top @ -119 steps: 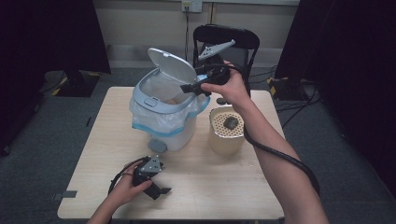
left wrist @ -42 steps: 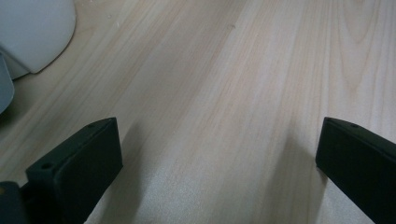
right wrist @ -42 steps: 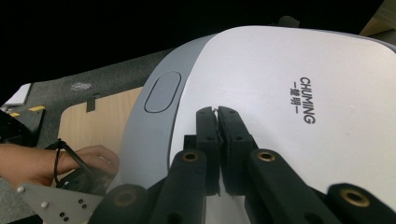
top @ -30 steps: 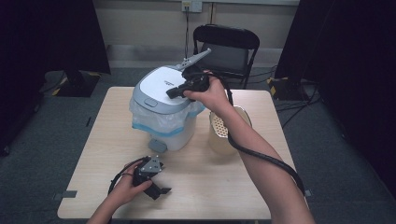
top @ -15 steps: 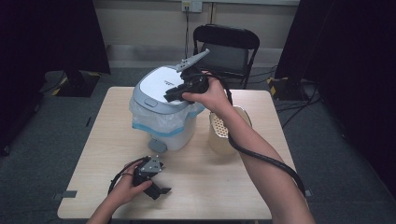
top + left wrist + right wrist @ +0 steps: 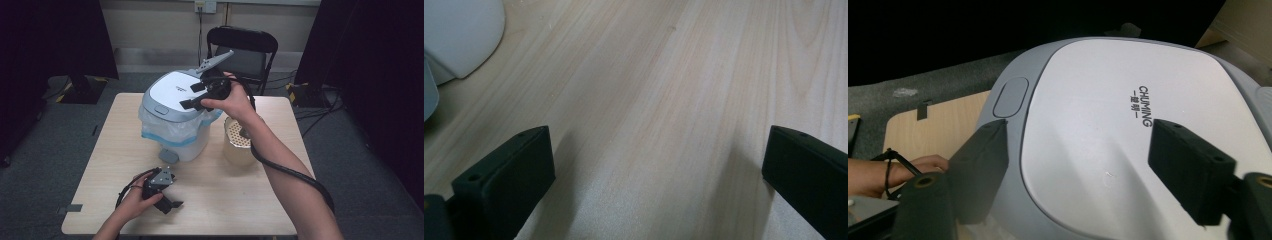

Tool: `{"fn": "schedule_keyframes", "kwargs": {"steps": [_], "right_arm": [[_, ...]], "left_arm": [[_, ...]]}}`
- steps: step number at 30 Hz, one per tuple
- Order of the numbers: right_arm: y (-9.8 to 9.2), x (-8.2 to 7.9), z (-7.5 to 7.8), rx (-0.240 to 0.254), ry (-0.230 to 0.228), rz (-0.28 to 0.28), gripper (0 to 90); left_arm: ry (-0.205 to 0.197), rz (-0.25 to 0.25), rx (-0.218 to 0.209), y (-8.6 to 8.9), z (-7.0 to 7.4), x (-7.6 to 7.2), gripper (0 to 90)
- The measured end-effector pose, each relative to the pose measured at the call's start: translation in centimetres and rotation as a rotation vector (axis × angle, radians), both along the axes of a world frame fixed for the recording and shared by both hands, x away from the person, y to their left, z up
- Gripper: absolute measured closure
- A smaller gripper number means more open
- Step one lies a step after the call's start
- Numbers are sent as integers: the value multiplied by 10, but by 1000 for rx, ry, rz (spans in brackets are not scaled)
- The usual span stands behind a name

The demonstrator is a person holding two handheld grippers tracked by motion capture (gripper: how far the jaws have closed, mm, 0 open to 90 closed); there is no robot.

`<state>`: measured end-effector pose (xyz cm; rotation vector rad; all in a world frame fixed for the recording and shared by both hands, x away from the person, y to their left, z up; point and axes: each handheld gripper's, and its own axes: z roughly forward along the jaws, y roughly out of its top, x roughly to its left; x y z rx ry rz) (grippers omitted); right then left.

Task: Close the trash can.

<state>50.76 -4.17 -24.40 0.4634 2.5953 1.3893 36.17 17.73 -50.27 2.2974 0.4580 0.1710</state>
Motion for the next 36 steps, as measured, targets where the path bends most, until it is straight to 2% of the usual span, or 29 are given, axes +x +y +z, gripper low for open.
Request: {"fn": "schedule_keyframes", "kwargs": {"steps": [7,13,19,36], "right_arm": [[-5,-8,1,-31,-6,2,153],[-10,-11,1,-13,1,9,146],[-16,-15,-1,-26,-6,-1,145],[-59,-35,-12,16,-1,2,145]], "left_arm": [[0,0,0,0,0,0,0],[0,0,0,0,0,0,0],[-3,-1,1,0,0,0,0],[-4,-6,2,0,0,1,0]]}}
